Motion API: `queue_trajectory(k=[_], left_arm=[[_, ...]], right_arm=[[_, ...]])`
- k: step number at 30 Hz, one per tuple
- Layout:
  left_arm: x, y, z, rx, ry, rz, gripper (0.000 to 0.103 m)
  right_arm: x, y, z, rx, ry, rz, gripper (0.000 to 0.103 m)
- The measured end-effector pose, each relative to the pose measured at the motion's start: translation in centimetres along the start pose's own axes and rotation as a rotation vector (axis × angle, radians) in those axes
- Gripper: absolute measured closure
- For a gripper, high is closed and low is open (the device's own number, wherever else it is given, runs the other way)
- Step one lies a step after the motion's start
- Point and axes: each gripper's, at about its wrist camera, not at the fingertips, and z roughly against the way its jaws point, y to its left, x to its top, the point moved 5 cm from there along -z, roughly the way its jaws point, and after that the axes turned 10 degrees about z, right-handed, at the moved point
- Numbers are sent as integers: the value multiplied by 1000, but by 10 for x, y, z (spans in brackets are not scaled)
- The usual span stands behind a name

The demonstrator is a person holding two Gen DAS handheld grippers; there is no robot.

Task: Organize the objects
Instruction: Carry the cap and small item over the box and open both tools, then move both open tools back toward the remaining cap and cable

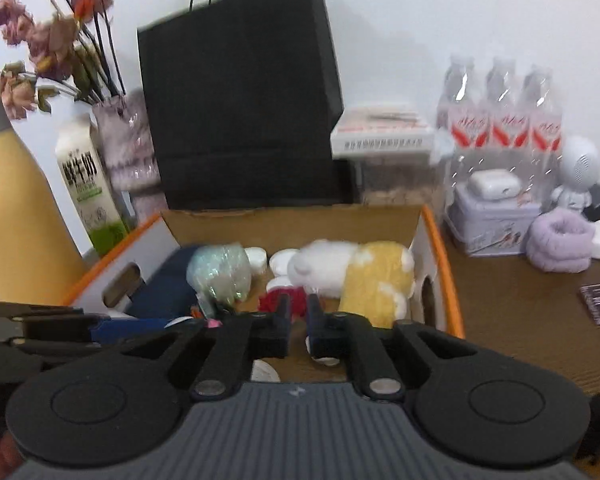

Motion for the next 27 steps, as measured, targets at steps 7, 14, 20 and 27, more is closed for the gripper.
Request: queue_trajectory(k=[7, 14, 20, 27], left_arm=[[15, 7, 25, -53, -78, 84, 45], [17, -33, 100, -96, -213, -63, 20], [-15, -65, 183, -171, -185, -170, 14], [-113, -84, 252, -130, -203, -225, 11]], right_arm=[[15, -23, 24, -9, -55, -43, 54], [45, 5, 100, -102, -205, 91, 41], [24, 49, 209, -192, -329, 298, 18], [-83, 70, 274, -139, -219, 353, 14]])
